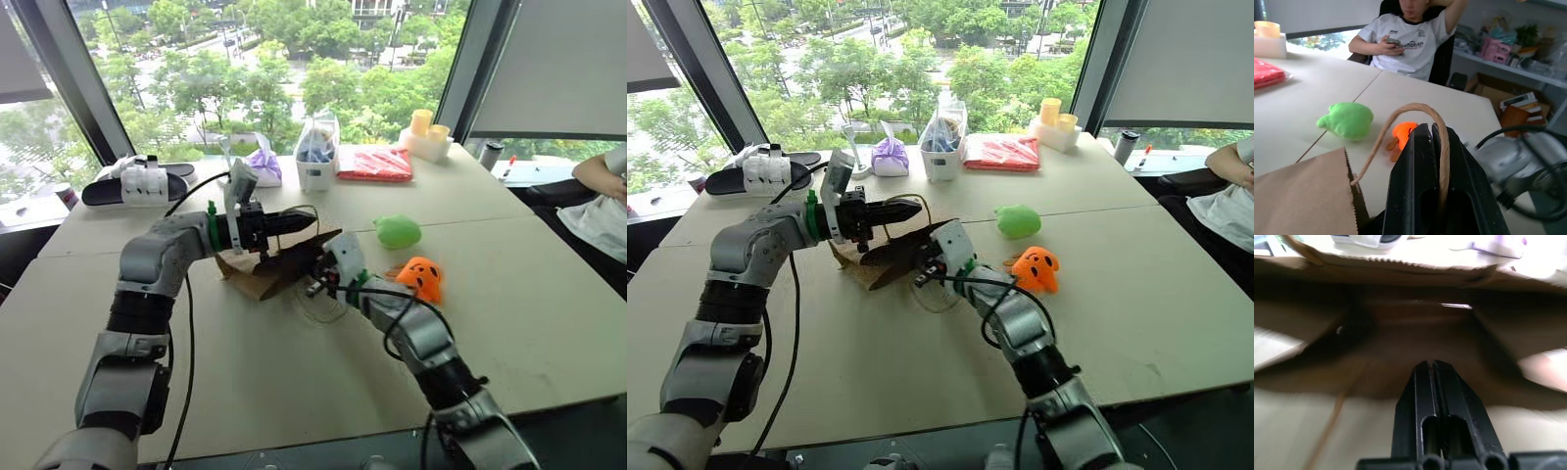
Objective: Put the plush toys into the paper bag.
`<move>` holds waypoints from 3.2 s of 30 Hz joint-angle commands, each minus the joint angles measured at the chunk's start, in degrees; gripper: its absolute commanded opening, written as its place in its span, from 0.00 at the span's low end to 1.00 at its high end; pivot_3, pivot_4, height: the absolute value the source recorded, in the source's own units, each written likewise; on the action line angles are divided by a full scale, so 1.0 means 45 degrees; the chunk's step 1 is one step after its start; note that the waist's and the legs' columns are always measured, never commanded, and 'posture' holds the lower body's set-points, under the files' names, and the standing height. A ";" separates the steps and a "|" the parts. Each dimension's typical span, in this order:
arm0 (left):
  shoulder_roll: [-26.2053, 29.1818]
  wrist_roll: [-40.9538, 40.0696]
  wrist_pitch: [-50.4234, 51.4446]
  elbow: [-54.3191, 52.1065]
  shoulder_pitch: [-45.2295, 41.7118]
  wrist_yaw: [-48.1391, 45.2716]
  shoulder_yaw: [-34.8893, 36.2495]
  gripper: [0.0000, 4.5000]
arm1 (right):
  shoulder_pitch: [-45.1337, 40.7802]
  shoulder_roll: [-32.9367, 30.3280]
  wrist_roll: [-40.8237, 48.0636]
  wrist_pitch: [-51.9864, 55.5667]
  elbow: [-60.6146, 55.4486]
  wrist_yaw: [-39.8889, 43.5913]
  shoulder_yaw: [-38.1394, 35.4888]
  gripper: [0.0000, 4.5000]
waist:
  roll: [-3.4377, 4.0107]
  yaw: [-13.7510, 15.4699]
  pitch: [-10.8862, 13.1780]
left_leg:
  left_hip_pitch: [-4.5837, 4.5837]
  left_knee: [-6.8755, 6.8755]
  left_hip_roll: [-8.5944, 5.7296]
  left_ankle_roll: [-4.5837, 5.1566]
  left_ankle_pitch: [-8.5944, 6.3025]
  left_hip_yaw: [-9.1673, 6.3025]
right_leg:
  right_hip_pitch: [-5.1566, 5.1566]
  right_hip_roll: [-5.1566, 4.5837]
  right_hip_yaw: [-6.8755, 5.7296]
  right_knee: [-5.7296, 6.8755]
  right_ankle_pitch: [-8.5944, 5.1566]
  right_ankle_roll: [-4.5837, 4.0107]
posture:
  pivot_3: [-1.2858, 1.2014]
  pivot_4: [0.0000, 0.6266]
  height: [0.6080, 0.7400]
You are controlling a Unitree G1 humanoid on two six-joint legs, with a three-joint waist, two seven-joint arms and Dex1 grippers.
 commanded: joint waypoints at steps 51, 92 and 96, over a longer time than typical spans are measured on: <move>-0.1104 -0.2053 0.0494 -0.1925 0.0838 0.3012 0.1614 0.00 | 0.3381 -0.5354 0.0296 0.4825 -0.4672 0.1597 -0.4257 0.99 | -0.0002 0.0282 -0.0003 | -0.0006 0.0021 -0.0006 0.0060 -0.0036 0.0050 | 0.0010 -0.0007 0.0014 -0.0015 0.0000 -0.0002 | 0.52 0.24 1.00; -0.0780 -0.2136 0.0122 -0.1221 0.0223 0.3396 0.2012 0.00 | 0.0355 -0.3374 0.0064 0.2466 -0.5952 0.3338 0.0208 0.00 | -0.0031 0.0225 -0.0018 | 0.0010 0.0015 -0.0002 0.0044 -0.0027 0.0019 | 0.0022 -0.0002 0.0004 -0.0017 -0.0001 -0.0001 | 0.52 0.24 1.00; -0.0751 -0.2290 0.0244 -0.1431 0.0257 0.3522 0.2113 0.00 | -0.0744 -0.2320 -0.0572 0.0957 -0.3164 0.3354 0.0823 0.00 | -0.0031 0.0216 -0.0018 | 0.0011 0.0014 -0.0003 -0.0019 0.0009 0.0021 | 0.0021 -0.0004 0.0007 -0.0018 0.0000 -0.0002 | 0.52 0.24 1.00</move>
